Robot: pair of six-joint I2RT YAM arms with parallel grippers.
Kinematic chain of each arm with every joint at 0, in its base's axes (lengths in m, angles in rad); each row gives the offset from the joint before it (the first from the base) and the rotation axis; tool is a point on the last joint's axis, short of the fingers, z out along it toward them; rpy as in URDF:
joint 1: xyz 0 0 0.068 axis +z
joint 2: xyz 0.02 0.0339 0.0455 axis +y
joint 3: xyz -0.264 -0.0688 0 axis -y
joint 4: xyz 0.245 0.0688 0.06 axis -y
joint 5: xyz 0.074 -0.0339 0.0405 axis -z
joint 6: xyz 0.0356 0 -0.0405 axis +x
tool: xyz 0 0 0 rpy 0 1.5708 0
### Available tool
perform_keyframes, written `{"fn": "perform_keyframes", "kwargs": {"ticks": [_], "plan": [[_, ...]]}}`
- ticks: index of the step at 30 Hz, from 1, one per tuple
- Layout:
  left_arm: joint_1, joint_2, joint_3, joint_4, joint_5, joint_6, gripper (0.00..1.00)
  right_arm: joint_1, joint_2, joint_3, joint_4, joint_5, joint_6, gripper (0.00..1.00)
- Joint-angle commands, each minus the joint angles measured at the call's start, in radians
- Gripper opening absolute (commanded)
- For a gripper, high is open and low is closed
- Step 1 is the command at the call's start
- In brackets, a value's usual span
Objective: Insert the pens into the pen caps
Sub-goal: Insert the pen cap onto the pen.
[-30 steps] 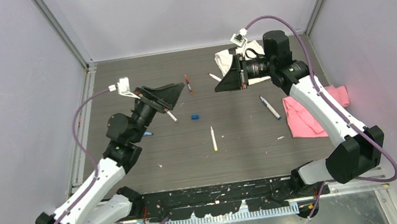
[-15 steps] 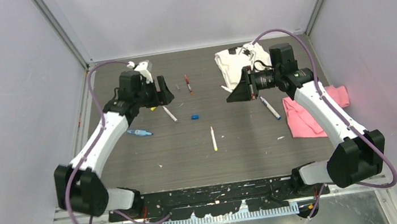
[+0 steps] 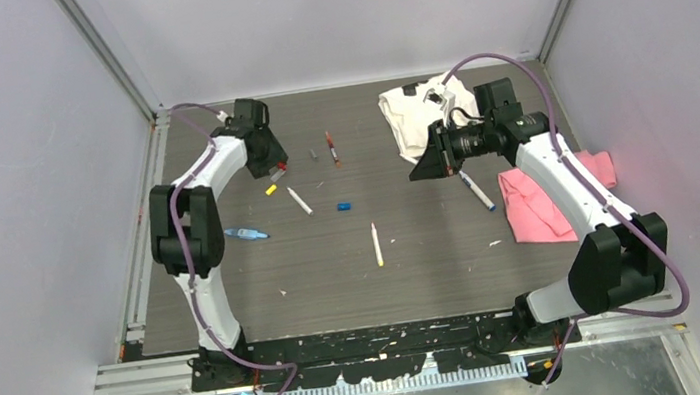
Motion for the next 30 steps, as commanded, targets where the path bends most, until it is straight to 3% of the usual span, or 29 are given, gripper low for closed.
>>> {"fn": "perform_keyframes", "kwargs": {"ticks": [1,8,21,30], "plan": [[-0.001,0.064,0.134,-0.084,-0.121,-0.078,0.5,-0.009,0.012,0.046,-0.007,0.013,-0.034,0.01],[-0.002,0.167,0.252,-0.119,-0.137,-0.106,0.38,-0.009,0.037,0.052,0.011,-0.007,-0.017,0.01],[-0.013,0.309,0.412,-0.19,-0.145,-0.106,0.37,-0.01,0.049,0.055,0.009,-0.022,-0.022,0.01],[-0.016,0.343,0.435,-0.217,-0.155,-0.101,0.33,-0.015,0.055,0.063,0.008,-0.026,-0.022,0.01]]}}
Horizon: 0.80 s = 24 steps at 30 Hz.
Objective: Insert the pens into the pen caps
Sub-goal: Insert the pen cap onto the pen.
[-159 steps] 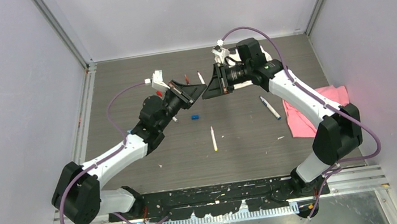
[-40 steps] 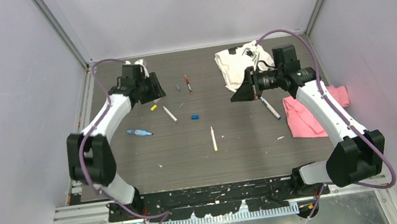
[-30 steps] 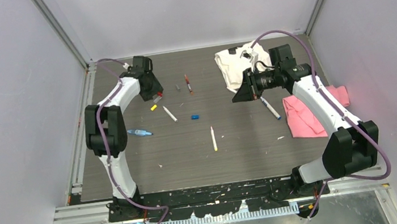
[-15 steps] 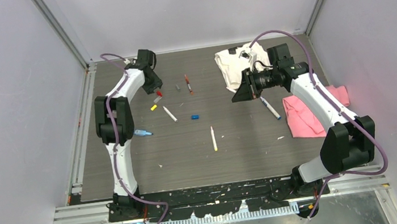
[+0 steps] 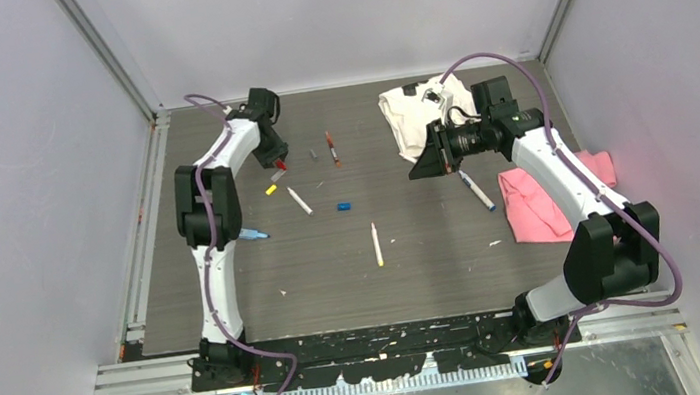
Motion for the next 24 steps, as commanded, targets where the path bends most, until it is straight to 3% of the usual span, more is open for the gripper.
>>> {"fn": "perform_keyframes", "kwargs": {"ticks": [1,10,15,24], "plan": [[-0.004,0.029,0.057,-0.028,-0.02,-0.005,0.3,-0.006,0.0,0.046,0.015,-0.024,-0.012,0.01],[-0.004,0.083,0.114,-0.085,-0.006,0.001,0.25,-0.008,-0.006,0.047,0.011,-0.028,-0.009,0.01],[-0.004,0.099,0.133,-0.109,0.011,0.003,0.09,-0.011,-0.008,0.049,0.011,-0.03,-0.008,0.01],[-0.004,0.033,0.18,-0.076,0.033,0.02,0.01,-0.012,-0.021,0.057,-0.02,-0.03,-0.072,0.01]]}}
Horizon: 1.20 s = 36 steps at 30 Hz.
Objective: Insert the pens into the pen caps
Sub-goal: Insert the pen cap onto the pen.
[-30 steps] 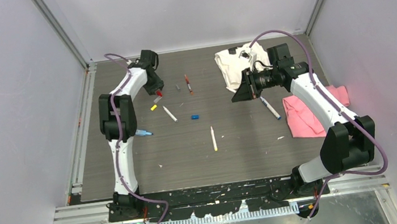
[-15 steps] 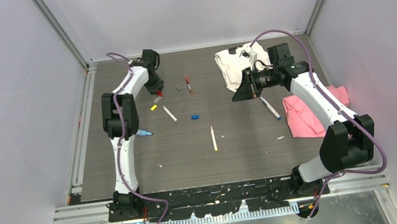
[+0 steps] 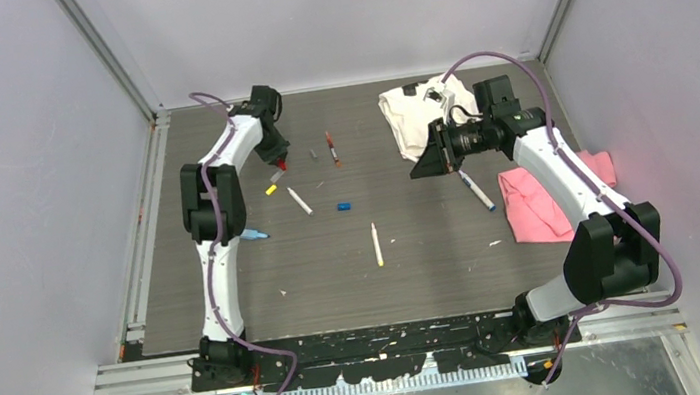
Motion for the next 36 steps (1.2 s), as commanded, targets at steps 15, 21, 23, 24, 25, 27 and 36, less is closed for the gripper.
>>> {"fn": "perform_keyframes", "kwargs": {"ticks": [15,21,23,24,25,27,36], "plan": [[-0.054,-0.666,-0.523,0.65,0.428,0.018,0.01,-0.003,-0.05,0.189,-0.333,0.02,-0.615,0.01],[-0.131,-0.947,-0.912,1.11,0.481,-0.1,0.01,0.012,-0.086,0.24,-0.438,-0.018,-0.808,0.01],[-0.172,-1.024,-1.018,1.249,0.459,-0.13,0.01,0.026,-0.089,0.266,-0.454,-0.028,-0.79,0.01],[-0.194,-1.066,-1.062,1.31,0.441,-0.141,0.01,0.034,-0.093,0.275,-0.462,-0.034,-0.778,0.01],[-0.217,-1.095,-1.103,1.392,0.42,-0.151,0.01,0.045,-0.1,0.282,-0.464,-0.039,-0.759,0.01],[-0.263,-1.135,-1.17,1.508,0.389,-0.159,0.01,0.069,-0.129,0.274,-0.436,-0.043,-0.697,0.01],[-0.411,-1.119,-1.257,1.956,0.304,-0.144,0.01,0.125,-0.364,0.052,0.05,0.036,-0.274,0.01]]}}
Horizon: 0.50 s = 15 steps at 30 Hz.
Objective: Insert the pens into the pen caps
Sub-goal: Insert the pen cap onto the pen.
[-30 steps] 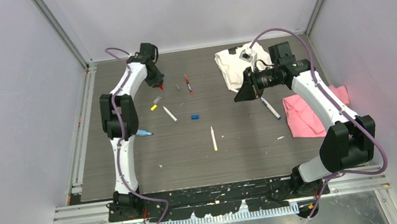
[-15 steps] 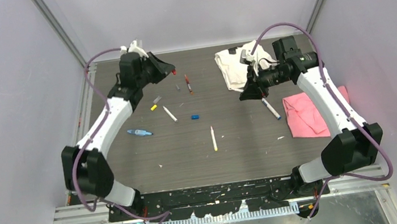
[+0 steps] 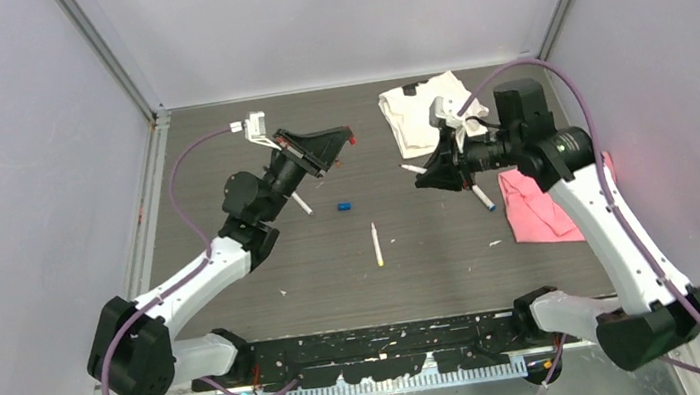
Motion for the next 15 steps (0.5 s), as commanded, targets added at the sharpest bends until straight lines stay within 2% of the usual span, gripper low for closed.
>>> {"fn": "perform_keyframes", "kwargs": {"ticks": [1,7,15], "plan": [[-0.058,0.016,0.004,0.38,-0.073,0.025,0.01,0.01,-0.107,-0.065,0.306,0.033,0.23,0.01],[-0.115,0.058,0.062,0.456,-0.09,0.04,0.01,0.055,-0.218,-0.184,0.597,0.109,0.453,0.01],[-0.175,0.114,0.104,0.558,-0.115,0.01,0.01,0.127,-0.261,-0.259,0.785,0.201,0.616,0.01]]}}
